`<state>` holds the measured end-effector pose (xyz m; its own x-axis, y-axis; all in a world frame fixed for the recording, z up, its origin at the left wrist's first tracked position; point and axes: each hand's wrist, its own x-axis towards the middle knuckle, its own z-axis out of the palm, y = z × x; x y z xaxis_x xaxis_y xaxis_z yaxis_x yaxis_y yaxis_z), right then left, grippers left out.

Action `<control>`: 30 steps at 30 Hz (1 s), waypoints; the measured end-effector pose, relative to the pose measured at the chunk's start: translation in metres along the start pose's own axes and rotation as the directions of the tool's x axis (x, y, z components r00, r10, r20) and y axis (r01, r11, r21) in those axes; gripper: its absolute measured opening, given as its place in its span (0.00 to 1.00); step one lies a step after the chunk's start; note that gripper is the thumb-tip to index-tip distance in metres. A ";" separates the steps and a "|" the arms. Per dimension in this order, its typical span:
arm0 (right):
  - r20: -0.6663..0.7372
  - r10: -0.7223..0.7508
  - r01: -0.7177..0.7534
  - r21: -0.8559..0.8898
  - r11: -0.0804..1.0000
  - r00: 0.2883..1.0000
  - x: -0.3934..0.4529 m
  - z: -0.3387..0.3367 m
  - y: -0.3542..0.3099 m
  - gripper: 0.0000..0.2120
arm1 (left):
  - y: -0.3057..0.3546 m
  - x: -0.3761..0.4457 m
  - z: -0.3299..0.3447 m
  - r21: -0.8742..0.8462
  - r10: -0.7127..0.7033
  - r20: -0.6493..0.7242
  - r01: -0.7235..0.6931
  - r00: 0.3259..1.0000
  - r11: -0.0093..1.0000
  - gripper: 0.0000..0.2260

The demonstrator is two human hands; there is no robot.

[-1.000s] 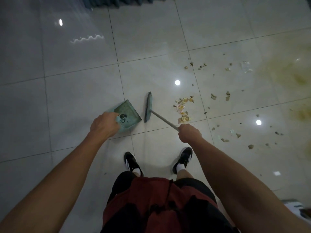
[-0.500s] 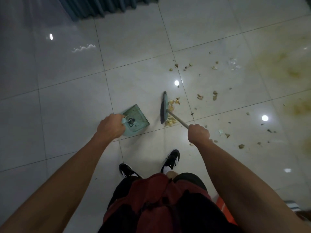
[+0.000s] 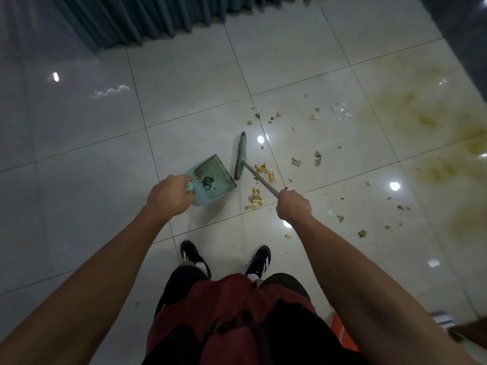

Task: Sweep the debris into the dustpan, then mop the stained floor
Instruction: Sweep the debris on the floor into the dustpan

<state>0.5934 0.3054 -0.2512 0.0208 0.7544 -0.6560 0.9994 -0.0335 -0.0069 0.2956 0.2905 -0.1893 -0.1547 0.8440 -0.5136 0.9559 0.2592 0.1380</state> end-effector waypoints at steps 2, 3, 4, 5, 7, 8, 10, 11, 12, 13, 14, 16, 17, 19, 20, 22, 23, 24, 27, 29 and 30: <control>-0.006 0.011 -0.011 0.011 1.000 1.000 0.006 -0.005 -0.017 0.14 | -0.011 0.010 -0.009 -0.014 0.000 -0.004 0.000 1.000 1.000 0.16; -0.008 0.018 -0.018 0.022 1.000 1.000 0.010 -0.009 -0.027 0.14 | -0.018 0.017 -0.014 -0.023 -0.003 -0.002 0.003 1.000 1.000 0.16; -0.006 0.026 -0.025 0.034 0.999 1.000 0.015 -0.012 -0.038 0.14 | -0.027 0.023 -0.019 -0.033 -0.006 0.003 0.006 1.000 0.999 0.15; -0.004 0.030 -0.030 0.045 0.999 1.000 0.020 -0.017 -0.049 0.14 | -0.036 0.031 -0.024 -0.044 -0.008 0.007 0.008 1.000 0.999 0.14; -0.011 0.039 -0.039 0.059 0.998 0.999 0.033 -0.026 -0.074 0.13 | -0.056 0.050 -0.037 -0.057 -0.001 0.012 0.002 1.000 0.998 0.14; -0.016 0.049 -0.047 0.067 0.997 0.999 0.039 -0.031 -0.088 0.13 | -0.067 0.060 -0.044 -0.057 0.006 0.011 -0.006 1.000 0.998 0.14; -0.016 0.077 -0.075 0.099 0.992 0.997 0.051 -0.041 -0.115 0.13 | -0.090 0.080 -0.058 -0.052 0.015 0.003 -0.015 1.000 0.999 0.15; -0.018 0.092 -0.089 0.129 0.988 0.996 0.059 -0.046 -0.129 0.13 | -0.101 0.090 -0.065 -0.057 0.019 -0.003 -0.019 1.000 0.998 0.15; -0.017 0.109 -0.105 0.164 0.981 0.994 0.067 -0.050 -0.143 0.13 | -0.113 0.100 -0.072 -0.066 0.024 -0.008 -0.024 1.000 0.998 0.15; -0.016 0.127 -0.121 0.199 0.972 0.992 0.075 -0.055 -0.156 0.13 | -0.124 0.109 -0.078 -0.074 0.027 -0.009 -0.028 1.000 0.997 0.16; -0.012 0.145 -0.139 0.229 0.963 0.989 0.081 -0.058 -0.168 0.13 | -0.135 0.117 -0.086 -0.076 0.032 -0.006 -0.032 0.999 0.997 0.16; 0.001 0.167 -0.160 0.284 0.945 0.986 0.089 -0.063 -0.188 0.13 | -0.152 0.131 -0.102 -0.076 0.040 -0.003 -0.040 0.999 0.996 0.16; 0.003 0.169 -0.161 0.311 0.937 0.986 0.093 -0.065 -0.196 0.13 | -0.158 0.138 -0.110 -0.082 0.037 -0.005 -0.037 0.999 0.996 0.16; 0.001 0.159 -0.149 0.358 0.922 0.987 0.102 -0.072 -0.209 0.13 | -0.167 0.155 -0.125 -0.085 0.032 -0.009 -0.032 0.999 0.996 0.15; -0.002 0.154 -0.142 0.376 0.915 0.988 0.108 -0.076 -0.214 0.13 | -0.170 0.165 -0.131 -0.079 0.036 -0.007 -0.037 0.999 0.996 0.15; 0.000 0.148 -0.135 0.407 0.904 0.989 0.123 -0.083 -0.220 0.12 | -0.172 0.187 -0.142 -0.055 0.063 -0.004 -0.063 0.998 0.997 0.17; 0.006 0.150 -0.139 0.422 0.896 0.989 0.132 -0.087 -0.223 0.12 | -0.171 0.199 -0.147 -0.038 0.073 -0.005 -0.073 0.997 0.997 0.18; 0.013 0.160 -0.149 0.440 0.886 0.987 0.140 -0.092 -0.225 0.12 | -0.168 0.211 -0.152 -0.023 0.081 -0.005 -0.082 0.997 0.996 0.18; 0.031 0.196 -0.186 0.494 0.849 0.980 0.172 -0.109 -0.227 0.14 | -0.157 0.252 -0.169 0.017 0.100 0.005 -0.100 0.995 0.995 0.17; 0.056 0.214 -0.210 0.533 0.819 0.975 0.197 -0.124 -0.227 0.15 | -0.149 0.284 -0.181 0.036 0.108 0.016 -0.108 0.994 0.993 0.18; 0.072 0.219 -0.221 0.561 0.797 0.973 0.211 -0.132 -0.226 0.15 | -0.144 0.300 -0.188 0.040 0.109 0.022 -0.110 0.994 0.993 0.18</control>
<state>0.3754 0.5588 -0.2882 0.2372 0.6793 -0.6945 0.7772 -0.5616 -0.2839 0.0648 0.5949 -0.2037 -0.0438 0.8565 -0.5144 0.9764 0.1457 0.1595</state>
